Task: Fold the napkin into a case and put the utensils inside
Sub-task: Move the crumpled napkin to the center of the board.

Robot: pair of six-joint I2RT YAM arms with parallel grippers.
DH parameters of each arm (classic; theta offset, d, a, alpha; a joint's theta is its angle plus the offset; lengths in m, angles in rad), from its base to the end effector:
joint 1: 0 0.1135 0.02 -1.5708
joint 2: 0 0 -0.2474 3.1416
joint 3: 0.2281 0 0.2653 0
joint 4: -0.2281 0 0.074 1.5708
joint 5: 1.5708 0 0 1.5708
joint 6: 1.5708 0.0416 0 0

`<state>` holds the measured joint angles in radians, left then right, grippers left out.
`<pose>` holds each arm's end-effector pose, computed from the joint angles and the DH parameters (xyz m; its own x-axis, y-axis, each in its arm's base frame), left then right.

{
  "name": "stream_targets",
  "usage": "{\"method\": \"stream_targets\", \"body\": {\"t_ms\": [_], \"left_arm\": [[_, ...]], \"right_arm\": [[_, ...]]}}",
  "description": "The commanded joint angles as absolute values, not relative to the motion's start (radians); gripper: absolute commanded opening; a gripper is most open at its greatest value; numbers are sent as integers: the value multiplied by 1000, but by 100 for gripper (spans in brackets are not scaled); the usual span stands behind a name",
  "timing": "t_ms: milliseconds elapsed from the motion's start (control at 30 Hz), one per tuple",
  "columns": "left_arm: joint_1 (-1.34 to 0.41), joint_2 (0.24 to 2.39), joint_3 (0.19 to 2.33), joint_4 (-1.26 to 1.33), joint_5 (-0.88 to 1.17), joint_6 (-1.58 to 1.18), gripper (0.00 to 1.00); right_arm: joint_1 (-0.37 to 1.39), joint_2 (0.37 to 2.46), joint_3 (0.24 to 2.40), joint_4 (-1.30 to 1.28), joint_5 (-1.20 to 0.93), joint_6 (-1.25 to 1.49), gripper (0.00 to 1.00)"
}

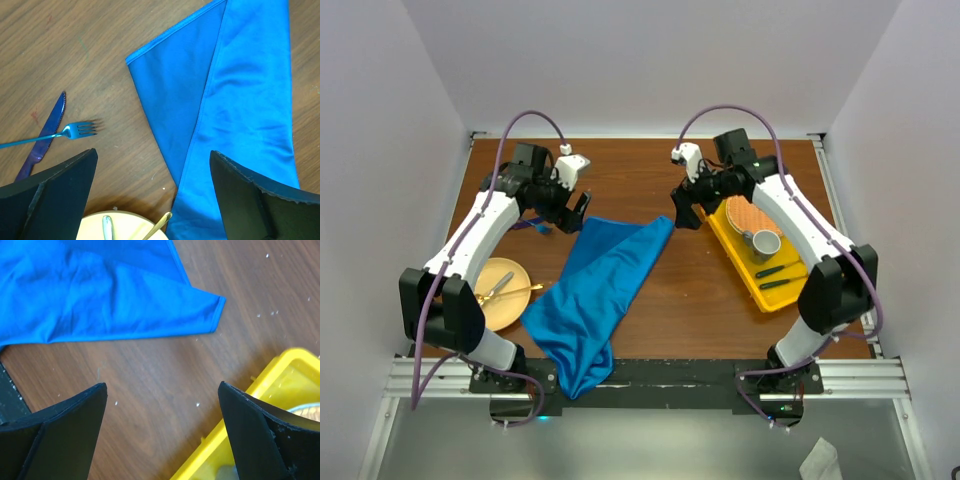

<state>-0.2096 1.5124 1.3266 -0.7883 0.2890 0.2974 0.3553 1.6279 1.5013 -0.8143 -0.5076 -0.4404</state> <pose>0.3248 -0.0812 0.2775 -0.6692 0.4295 -0.6063 0.5776 0.8141 -0.0607 0.3334 0.1453 0.2982 -0.4413 -0.5611 -0.7003 -0.8408 0.5312 0.1042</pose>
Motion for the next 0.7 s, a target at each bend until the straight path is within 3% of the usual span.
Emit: {"method": "stream_targets", "body": {"t_ms": [0, 300, 667], "left_arm": [[-193, 1491, 1345, -787, 288, 273, 100], [-130, 1430, 1295, -828, 336, 261, 100], [-118, 1345, 1244, -864, 256, 259, 100]], "right_arm": [[377, 1729, 1629, -808, -477, -428, 93], [426, 2031, 1905, -888, -347, -411, 78], [456, 2278, 2114, -919, -305, -364, 48]]}}
